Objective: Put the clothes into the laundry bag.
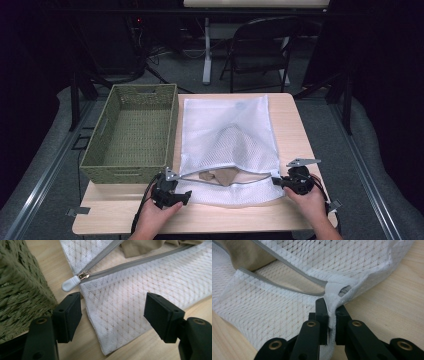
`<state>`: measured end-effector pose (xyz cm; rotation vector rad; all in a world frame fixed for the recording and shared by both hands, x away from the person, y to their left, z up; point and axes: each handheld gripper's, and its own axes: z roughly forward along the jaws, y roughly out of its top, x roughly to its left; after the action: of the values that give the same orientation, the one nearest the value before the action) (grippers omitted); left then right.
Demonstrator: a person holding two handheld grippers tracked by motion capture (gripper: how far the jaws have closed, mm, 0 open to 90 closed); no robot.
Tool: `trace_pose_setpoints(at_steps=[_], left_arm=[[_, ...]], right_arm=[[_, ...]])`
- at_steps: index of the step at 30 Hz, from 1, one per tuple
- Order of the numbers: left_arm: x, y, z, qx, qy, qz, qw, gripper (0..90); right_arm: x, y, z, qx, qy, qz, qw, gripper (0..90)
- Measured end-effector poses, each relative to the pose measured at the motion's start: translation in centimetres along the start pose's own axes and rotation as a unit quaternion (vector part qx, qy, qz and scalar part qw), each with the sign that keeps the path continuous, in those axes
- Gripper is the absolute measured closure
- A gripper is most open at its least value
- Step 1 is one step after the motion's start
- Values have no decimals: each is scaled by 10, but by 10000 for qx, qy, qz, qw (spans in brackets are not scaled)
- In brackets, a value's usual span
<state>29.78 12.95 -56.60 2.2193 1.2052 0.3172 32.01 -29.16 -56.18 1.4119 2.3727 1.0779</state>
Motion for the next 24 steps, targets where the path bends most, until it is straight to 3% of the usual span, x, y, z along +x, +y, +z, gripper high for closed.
trace_pose_setpoints(at_steps=[7,13,19,24], left_arm=[[-4,1,5,11,29,111,9999,287],[-10,2,9,107,159,339,9992,256],[-8,1,11,111,107,294,9994,237],[-8,1,11,36,47,301,9995,278]], right_arm=[[1,-1,0,20,14,20,10000,843],[1,-1,0,21,25,15,10000,842],[1,-1,0,-4,21,-11,10000,841],[2,-1,0,10,15,-21,10000,839]])
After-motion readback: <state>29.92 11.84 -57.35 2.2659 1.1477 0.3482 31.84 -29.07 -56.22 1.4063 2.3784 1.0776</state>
